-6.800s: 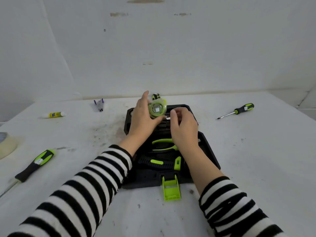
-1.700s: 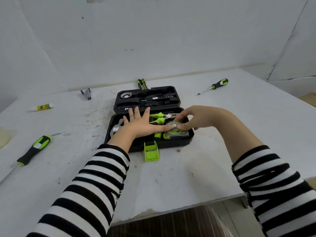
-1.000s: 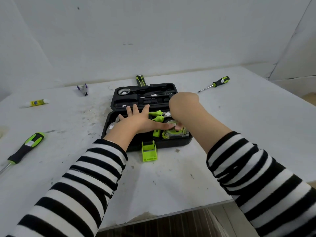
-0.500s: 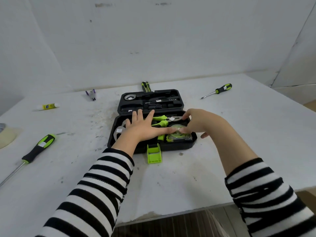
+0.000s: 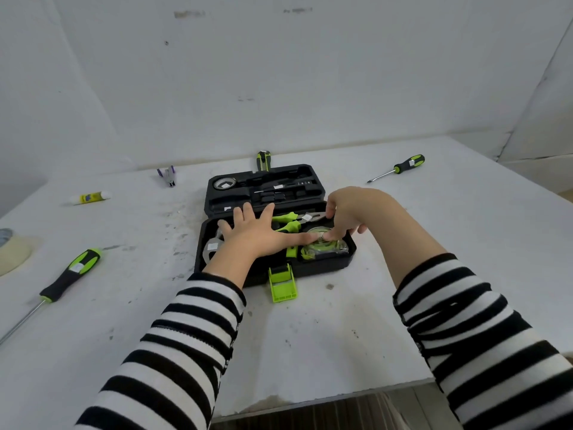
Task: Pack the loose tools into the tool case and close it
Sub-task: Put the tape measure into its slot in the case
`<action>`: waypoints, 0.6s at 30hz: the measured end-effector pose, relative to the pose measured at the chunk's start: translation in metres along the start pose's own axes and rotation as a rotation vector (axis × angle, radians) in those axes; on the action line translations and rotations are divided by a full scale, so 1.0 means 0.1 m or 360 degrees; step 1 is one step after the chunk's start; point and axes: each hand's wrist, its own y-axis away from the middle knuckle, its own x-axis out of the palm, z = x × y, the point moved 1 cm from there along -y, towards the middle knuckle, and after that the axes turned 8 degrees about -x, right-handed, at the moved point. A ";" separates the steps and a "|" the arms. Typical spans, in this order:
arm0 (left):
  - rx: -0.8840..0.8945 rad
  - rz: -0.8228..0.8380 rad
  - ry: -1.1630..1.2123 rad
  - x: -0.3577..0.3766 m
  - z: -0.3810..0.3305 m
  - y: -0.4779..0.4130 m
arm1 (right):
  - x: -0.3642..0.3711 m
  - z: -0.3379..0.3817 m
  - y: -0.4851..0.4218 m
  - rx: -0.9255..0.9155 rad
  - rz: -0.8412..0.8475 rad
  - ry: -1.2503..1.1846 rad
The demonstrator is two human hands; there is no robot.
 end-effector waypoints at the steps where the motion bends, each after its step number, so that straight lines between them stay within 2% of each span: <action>1: -0.0024 -0.0018 -0.0101 -0.05 -0.02 -0.01 | 0.00 -0.01 -0.02 0.0014 -0.0100 0.0070; 4: -0.0072 -0.0038 -0.0414 -0.23 -0.12 -0.04 | 0.06 -0.13 -0.09 -0.0054 -0.0357 -0.0013; 7: -0.0022 0.0045 -0.0488 -0.33 -0.19 -0.10 | 0.14 -0.33 -0.11 -0.0140 -0.0315 -0.0496; 9: 0.0008 0.0093 -0.0442 -0.35 -0.19 -0.17 | 0.20 -0.48 -0.24 -0.0065 -0.0442 -0.0745; 12: 0.0006 0.0121 -0.0431 -0.34 -0.20 -0.23 | 0.27 -0.77 -0.60 0.0232 -0.0770 -0.0686; 14: -0.0005 0.0131 -0.0424 -0.33 -0.21 -0.25 | 0.28 -0.93 -0.82 0.0402 -0.0885 -0.0595; 18: -0.0024 0.0136 -0.0393 -0.32 -0.22 -0.29 | 0.23 -1.14 -1.10 0.0497 -0.1016 -0.0464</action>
